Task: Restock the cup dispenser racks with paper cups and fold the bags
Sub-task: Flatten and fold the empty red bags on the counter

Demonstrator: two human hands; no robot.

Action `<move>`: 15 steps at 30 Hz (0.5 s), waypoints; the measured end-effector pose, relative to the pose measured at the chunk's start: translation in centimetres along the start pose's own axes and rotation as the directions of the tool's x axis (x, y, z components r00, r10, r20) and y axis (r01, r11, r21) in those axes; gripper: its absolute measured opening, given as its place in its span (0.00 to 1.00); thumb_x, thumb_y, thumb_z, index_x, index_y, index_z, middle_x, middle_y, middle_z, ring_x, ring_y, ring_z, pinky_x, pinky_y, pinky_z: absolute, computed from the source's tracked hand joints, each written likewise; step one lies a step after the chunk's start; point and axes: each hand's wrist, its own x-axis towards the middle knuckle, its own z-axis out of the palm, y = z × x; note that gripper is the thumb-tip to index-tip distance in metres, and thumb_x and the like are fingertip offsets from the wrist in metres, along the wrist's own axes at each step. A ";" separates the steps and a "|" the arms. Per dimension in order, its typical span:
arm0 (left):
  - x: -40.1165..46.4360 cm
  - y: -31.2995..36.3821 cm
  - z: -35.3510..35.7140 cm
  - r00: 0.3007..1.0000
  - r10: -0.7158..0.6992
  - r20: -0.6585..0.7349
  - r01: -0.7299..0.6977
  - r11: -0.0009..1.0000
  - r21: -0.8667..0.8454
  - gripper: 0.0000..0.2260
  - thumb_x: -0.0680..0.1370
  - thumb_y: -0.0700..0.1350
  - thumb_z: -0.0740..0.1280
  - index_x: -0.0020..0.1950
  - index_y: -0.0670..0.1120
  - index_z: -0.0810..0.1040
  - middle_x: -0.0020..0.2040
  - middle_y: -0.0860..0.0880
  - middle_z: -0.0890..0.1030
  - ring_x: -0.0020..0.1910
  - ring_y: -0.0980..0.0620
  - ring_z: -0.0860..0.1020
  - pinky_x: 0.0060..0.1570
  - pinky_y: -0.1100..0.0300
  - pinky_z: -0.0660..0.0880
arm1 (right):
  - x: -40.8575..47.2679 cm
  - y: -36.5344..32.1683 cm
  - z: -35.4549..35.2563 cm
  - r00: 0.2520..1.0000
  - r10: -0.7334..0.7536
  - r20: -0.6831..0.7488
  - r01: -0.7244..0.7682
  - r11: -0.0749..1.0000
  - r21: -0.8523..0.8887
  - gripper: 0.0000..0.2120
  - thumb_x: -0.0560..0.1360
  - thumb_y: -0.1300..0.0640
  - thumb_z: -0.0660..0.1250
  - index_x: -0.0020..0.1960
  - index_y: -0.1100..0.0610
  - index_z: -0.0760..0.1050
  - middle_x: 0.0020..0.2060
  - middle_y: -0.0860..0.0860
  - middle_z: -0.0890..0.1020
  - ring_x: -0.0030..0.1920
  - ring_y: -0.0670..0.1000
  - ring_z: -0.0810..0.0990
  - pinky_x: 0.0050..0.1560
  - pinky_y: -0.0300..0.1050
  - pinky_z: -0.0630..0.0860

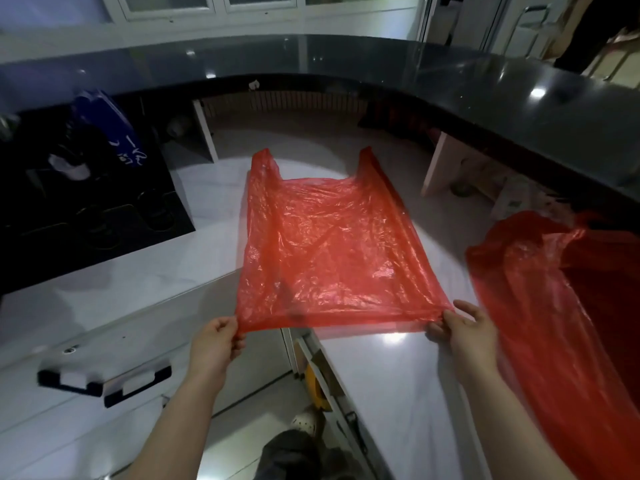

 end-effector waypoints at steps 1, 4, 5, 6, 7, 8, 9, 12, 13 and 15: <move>0.1 0.0 -0.3 1.000 0.009 -0.012 -0.009 1.000 0.007 0.08 0.81 0.42 0.61 0.44 0.41 0.76 0.32 0.46 0.74 0.28 0.52 0.70 0.30 0.62 0.70 | 0.0 0.0 0.0 1.000 -0.007 -0.009 0.007 1.000 -0.020 0.11 0.77 0.67 0.60 0.59 0.62 0.69 0.37 0.64 0.79 0.22 0.51 0.78 0.26 0.40 0.77; 0.2 -0.1 -0.5 0.999 0.035 -0.028 -0.034 0.999 0.031 0.09 0.81 0.42 0.61 0.44 0.40 0.76 0.32 0.45 0.74 0.28 0.51 0.69 0.31 0.60 0.70 | -0.4 0.1 0.1 0.998 -0.053 -0.031 0.051 0.998 -0.041 0.09 0.77 0.67 0.61 0.57 0.61 0.70 0.35 0.63 0.80 0.23 0.51 0.79 0.25 0.38 0.77; 0.2 0.0 -0.5 0.999 0.037 -0.033 -0.037 0.999 0.028 0.09 0.81 0.41 0.60 0.43 0.40 0.75 0.32 0.45 0.74 0.28 0.51 0.69 0.32 0.59 0.70 | -0.6 0.1 0.3 0.997 -0.057 -0.044 0.055 0.998 -0.043 0.09 0.76 0.67 0.62 0.55 0.60 0.71 0.35 0.63 0.80 0.24 0.52 0.80 0.26 0.38 0.77; 0.2 0.1 -0.5 0.999 0.035 -0.036 -0.034 0.999 0.018 0.10 0.81 0.41 0.59 0.43 0.40 0.75 0.32 0.45 0.73 0.29 0.51 0.69 0.32 0.60 0.70 | -0.9 0.2 0.4 0.996 -0.065 -0.057 0.062 0.997 -0.053 0.09 0.76 0.67 0.62 0.54 0.59 0.72 0.36 0.62 0.81 0.26 0.53 0.80 0.28 0.39 0.77; 0.2 0.3 -0.5 0.999 0.031 -0.040 -0.030 0.999 0.012 0.10 0.82 0.41 0.58 0.44 0.39 0.75 0.33 0.45 0.73 0.29 0.51 0.69 0.32 0.60 0.70 | -1.1 0.3 0.5 0.993 -0.095 -0.071 0.090 0.993 -0.074 0.08 0.75 0.67 0.63 0.52 0.58 0.72 0.37 0.62 0.81 0.29 0.55 0.80 0.31 0.42 0.77; 0.1 0.4 -0.6 0.999 0.030 -0.040 -0.030 1.000 0.006 0.11 0.82 0.42 0.58 0.45 0.39 0.75 0.33 0.44 0.74 0.29 0.51 0.70 0.32 0.60 0.70 | -1.4 0.4 0.6 0.985 -0.153 -0.081 0.140 0.980 -0.144 0.08 0.74 0.67 0.63 0.50 0.56 0.73 0.37 0.61 0.81 0.32 0.57 0.80 0.35 0.45 0.77; 0.0 0.6 -0.7 0.999 0.028 -0.033 -0.028 1.000 -0.001 0.13 0.82 0.45 0.57 0.46 0.39 0.76 0.33 0.44 0.76 0.29 0.50 0.72 0.33 0.59 0.71 | -1.5 0.6 0.6 0.968 -0.239 -0.075 0.212 0.940 -0.266 0.08 0.74 0.66 0.63 0.49 0.55 0.74 0.37 0.58 0.81 0.35 0.57 0.80 0.37 0.46 0.75; -0.6 1.2 -1.2 0.999 0.002 0.044 -0.004 1.000 0.031 0.21 0.81 0.58 0.54 0.46 0.44 0.78 0.36 0.43 0.83 0.35 0.47 0.80 0.37 0.57 0.74 | -2.2 1.0 0.5 0.915 -0.403 0.002 0.349 0.790 -0.505 0.07 0.74 0.62 0.64 0.48 0.53 0.77 0.36 0.47 0.79 0.40 0.52 0.78 0.42 0.42 0.69; -0.7 1.4 -1.2 0.997 0.011 0.074 -0.017 0.997 0.076 0.22 0.80 0.61 0.54 0.46 0.45 0.78 0.37 0.44 0.84 0.37 0.47 0.82 0.38 0.57 0.75 | -2.4 1.0 0.5 0.909 -0.416 0.015 0.365 0.777 -0.514 0.06 0.74 0.61 0.65 0.48 0.53 0.78 0.37 0.47 0.80 0.40 0.50 0.78 0.43 0.41 0.68; -0.7 1.7 -1.0 0.991 0.055 0.121 -0.076 0.980 0.183 0.21 0.77 0.62 0.60 0.48 0.46 0.78 0.40 0.47 0.85 0.39 0.50 0.82 0.37 0.59 0.74 | -2.2 1.1 0.5 0.902 -0.431 0.025 0.379 0.762 -0.525 0.07 0.75 0.61 0.65 0.50 0.56 0.81 0.40 0.48 0.81 0.41 0.49 0.78 0.44 0.42 0.70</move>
